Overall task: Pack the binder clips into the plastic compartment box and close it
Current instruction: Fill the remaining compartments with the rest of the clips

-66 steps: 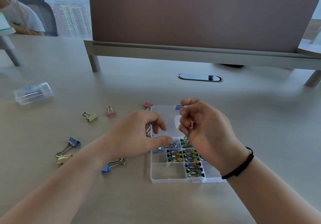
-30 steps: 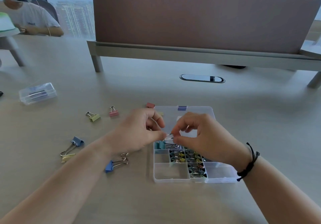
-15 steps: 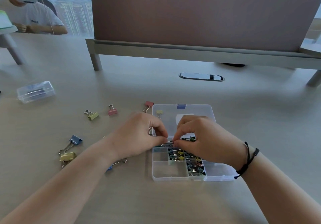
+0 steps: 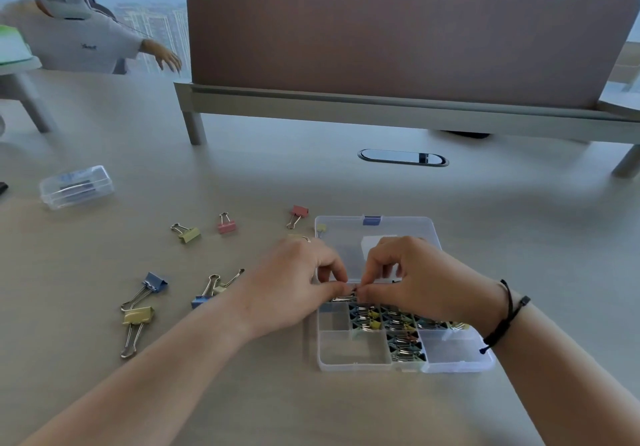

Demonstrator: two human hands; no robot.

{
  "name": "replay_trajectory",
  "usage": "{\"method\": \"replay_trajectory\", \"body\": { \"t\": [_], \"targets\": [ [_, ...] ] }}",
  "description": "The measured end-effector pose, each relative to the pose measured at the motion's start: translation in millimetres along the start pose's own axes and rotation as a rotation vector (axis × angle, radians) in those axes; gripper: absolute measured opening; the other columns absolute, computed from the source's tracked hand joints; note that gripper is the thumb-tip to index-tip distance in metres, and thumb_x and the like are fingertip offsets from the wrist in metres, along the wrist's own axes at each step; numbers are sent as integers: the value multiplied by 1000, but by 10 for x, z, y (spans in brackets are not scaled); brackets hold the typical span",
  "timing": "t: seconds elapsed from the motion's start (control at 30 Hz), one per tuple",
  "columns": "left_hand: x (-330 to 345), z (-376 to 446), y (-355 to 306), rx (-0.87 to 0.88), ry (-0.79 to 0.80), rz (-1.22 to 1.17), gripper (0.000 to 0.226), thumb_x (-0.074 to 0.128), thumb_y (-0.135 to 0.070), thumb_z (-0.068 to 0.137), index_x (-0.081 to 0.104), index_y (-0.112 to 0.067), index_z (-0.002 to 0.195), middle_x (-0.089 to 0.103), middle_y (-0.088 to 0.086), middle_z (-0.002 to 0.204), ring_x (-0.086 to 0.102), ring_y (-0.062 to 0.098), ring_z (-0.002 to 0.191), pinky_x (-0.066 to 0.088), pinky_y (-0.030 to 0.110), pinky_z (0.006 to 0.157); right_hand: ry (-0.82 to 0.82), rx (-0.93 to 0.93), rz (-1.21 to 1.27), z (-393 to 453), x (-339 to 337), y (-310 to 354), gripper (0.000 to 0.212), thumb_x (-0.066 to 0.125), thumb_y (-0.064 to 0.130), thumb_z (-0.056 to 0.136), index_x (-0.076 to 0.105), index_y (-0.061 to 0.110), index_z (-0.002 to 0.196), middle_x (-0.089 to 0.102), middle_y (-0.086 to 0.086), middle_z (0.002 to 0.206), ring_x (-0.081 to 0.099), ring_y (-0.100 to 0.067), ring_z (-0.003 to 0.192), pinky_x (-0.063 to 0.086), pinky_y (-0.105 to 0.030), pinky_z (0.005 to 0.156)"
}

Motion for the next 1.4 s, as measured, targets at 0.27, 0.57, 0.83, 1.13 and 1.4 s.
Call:
{"method": "replay_trajectory", "body": {
  "t": [0.27, 0.57, 0.83, 1.13, 1.4],
  "targets": [
    [-353, 36, 168, -137, -230, -119, 3, 72, -29, 88, 72, -28, 86, 64, -21, 66, 52, -2, 52, 40, 15, 58, 83, 86, 68, -80, -183, -174, 17, 82, 39, 73, 73, 25, 71, 70, 2, 74, 53, 4, 57, 43, -12, 57],
    [-323, 74, 303, -255, -138, 27, 6, 64, -24, 93, 66, -28, 97, 67, -11, 87, 49, -14, 49, 34, 20, 54, 33, 68, -15, -60, -130, -178, 20, 78, 48, 74, 70, 29, 75, 67, 8, 81, 60, -5, 74, 51, -22, 70],
    [-283, 500, 471, -238, 7, 159, 29, 59, -16, 95, 63, -23, 123, 63, -11, 107, 56, 5, 95, 40, 20, 79, -27, 38, -40, -25, -69, -119, 20, 70, 51, 79, 65, 32, 78, 62, 9, 82, 58, -8, 78, 53, -29, 74],
    [-139, 887, 435, -174, 187, 313, 21, 65, -32, 91, 76, -22, 106, 73, -6, 104, 62, 12, 90, 47, 26, 78, -29, 54, -19, -1, -14, -156, 24, 66, 54, 81, 63, 31, 77, 67, 3, 77, 61, -16, 71, 54, -35, 67],
    [-150, 827, 392, -211, 126, 288, 11, 66, -17, 86, 76, -13, 88, 64, -10, 72, 61, 9, 73, 41, 17, 58, -35, 42, -46, 9, 14, -160, 24, 68, 54, 81, 62, 31, 81, 62, 10, 79, 56, -6, 70, 49, -23, 65]
  ]
}}
Point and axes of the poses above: each hand's wrist, its own z-axis towards the middle knuckle, its own x-axis out of the palm, y = z × x, the point moved 3 cm from there along z, towards the middle knuckle
